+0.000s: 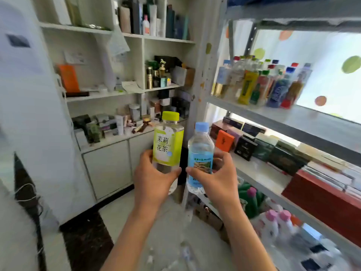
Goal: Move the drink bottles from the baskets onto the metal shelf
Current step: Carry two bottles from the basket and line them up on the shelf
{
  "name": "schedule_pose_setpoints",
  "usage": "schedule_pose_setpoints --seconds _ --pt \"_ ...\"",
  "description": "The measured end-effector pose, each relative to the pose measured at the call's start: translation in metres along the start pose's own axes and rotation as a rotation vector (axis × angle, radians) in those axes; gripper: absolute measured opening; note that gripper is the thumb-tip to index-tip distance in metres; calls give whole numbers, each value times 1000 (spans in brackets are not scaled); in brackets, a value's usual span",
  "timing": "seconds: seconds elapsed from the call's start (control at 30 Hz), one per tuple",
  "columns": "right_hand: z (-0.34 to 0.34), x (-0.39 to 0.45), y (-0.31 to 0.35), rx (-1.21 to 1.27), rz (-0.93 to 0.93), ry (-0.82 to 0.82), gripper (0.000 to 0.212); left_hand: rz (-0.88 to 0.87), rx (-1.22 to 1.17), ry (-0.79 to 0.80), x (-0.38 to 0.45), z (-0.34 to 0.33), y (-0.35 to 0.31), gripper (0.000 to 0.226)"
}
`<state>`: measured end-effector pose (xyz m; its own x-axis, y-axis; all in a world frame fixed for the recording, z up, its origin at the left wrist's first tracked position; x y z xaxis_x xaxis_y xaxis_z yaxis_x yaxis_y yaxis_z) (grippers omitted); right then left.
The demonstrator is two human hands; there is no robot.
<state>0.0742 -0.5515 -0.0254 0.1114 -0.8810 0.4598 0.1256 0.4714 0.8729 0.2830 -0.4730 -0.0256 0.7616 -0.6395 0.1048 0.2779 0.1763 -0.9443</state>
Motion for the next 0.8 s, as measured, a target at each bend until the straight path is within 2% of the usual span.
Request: schedule_pose_setpoints --seconds 0.17,0.37,0.63,0.8 --pt "143 3 -20 -120 -7 -155 60 -16 -50 196 -65 -119 -40 76" --pt "245 8 -28 -217 -9 -251 66 -64 -69 352 -116 -208 -89 70" --pt "292 61 -36 -235 35 -316 69 -145 -142 461 -104 -272 -141 67" --pt "299 103 -51 -255 48 -394 69 -186 -208 527 -66 -314 -167 76"
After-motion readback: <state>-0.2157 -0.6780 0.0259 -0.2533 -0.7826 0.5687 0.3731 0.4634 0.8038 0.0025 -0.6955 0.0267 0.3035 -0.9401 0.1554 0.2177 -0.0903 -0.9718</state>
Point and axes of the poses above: each hand's wrist, its own x-axis towards the middle knuckle, its own z-axis out of the back of the hand, y = z × x, the point moved 10 cm from there along x, towards the middle knuckle, and after that the axes turned 14 degrees about z, right-handed, at the moved point
